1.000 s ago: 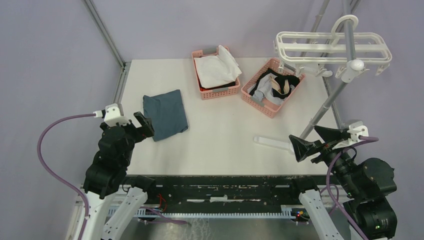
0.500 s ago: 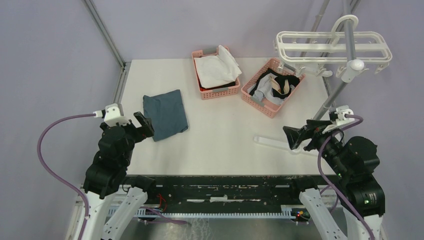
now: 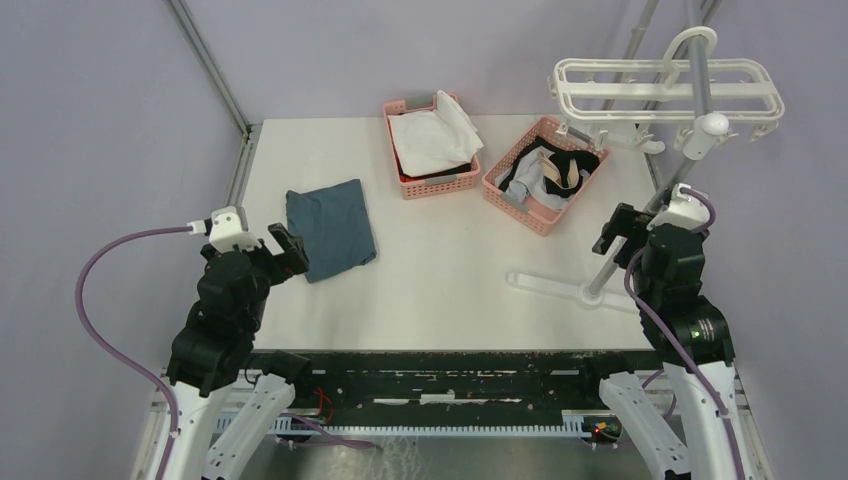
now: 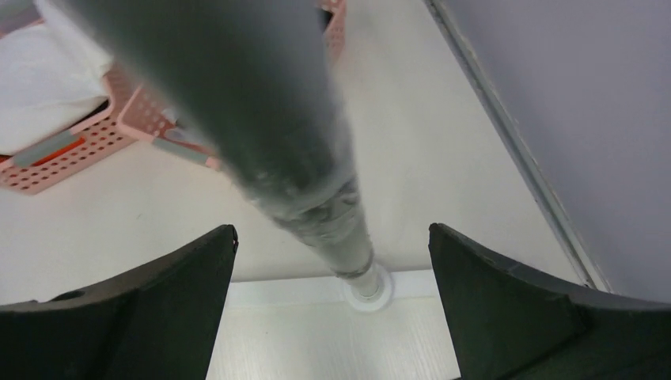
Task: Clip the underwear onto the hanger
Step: Adjust the clothesline at the center of the board.
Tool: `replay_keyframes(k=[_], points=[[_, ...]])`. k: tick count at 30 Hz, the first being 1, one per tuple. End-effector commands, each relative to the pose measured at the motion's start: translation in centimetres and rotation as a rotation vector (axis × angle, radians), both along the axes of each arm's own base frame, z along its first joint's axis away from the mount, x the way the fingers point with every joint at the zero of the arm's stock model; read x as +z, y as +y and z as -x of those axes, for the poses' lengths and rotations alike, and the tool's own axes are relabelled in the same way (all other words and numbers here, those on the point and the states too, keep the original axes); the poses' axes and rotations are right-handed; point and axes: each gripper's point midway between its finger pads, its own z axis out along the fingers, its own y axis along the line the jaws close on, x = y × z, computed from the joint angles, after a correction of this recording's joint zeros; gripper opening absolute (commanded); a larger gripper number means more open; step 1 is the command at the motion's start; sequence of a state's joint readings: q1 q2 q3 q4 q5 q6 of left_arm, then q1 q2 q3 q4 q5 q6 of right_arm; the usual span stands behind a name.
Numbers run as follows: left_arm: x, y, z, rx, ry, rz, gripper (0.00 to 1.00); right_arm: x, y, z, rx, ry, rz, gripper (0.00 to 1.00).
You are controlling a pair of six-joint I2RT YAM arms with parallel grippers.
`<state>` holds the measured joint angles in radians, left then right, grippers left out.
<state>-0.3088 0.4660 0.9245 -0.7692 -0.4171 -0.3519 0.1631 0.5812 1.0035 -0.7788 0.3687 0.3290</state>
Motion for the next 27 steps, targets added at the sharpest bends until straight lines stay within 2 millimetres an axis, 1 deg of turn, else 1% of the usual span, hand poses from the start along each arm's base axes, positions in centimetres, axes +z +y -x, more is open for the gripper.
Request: replay_keyframes(k=[1, 10, 11, 13, 14, 17, 19, 21, 23, 24, 25, 26, 27], points=[[1.4, 0.2, -0.4, 0.011, -0.037, 0.001, 0.99, 1.6, -4.0, -0.2, -0.248, -0.053, 0.06, 1.0], [1.3, -0.5, -0.9, -0.014, -0.026, 0.011, 0.99, 5.0, -8.9, 2.3, -0.547, -0.072, 0.199, 1.0], [1.3, -0.6, -1.0, -0.016, -0.024, 0.012, 0.99, 5.5, -9.2, 2.7, -0.567, -0.08, 0.202, 1.0], [1.4, -0.6, -1.1, -0.021, -0.024, 0.009, 0.99, 6.7, -9.0, 3.3, -0.542, -0.112, 0.179, 1.0], [1.3, -0.6, -1.1, -0.021, -0.022, 0.003, 0.99, 7.5, -8.6, 3.6, -0.501, -0.139, 0.158, 1.0], [1.4, -0.2, -1.0, -0.009, -0.023, -0.014, 0.99, 10.2, -6.8, 5.2, -0.346, -0.246, 0.097, 1.0], [1.3, -0.1, -1.0, -0.003, -0.022, -0.022, 0.99, 11.8, -5.5, 6.8, -0.227, -0.302, 0.087, 1.0], [1.0, -0.2, -1.2, -0.007, -0.02, -0.021, 0.99, 12.9, -4.2, 8.5, -0.116, -0.339, 0.098, 1.0], [0.9, -0.6, -1.4, -0.022, -0.018, -0.012, 0.99, 14.1, -2.4, 10.0, 0.025, -0.392, 0.114, 1.0], [0.7, -0.8, -1.6, -0.029, -0.015, -0.006, 0.99, 14.5, -1.1, 10.5, 0.112, -0.413, 0.122, 1.0], [0.6, -1.0, -1.7, -0.034, -0.014, 0.0, 0.99, 14.9, 0.8, 10.9, 0.226, -0.432, 0.13, 1.0], [0.6, -1.2, -1.8, -0.041, -0.012, 0.004, 0.99, 14.9, 3.4, 11.3, 0.381, -0.439, 0.128, 1.0], [0.6, -1.2, -1.8, -0.043, -0.012, 0.008, 0.99, 14.8, 5.3, 11.5, 0.499, -0.429, 0.126, 1.0]])
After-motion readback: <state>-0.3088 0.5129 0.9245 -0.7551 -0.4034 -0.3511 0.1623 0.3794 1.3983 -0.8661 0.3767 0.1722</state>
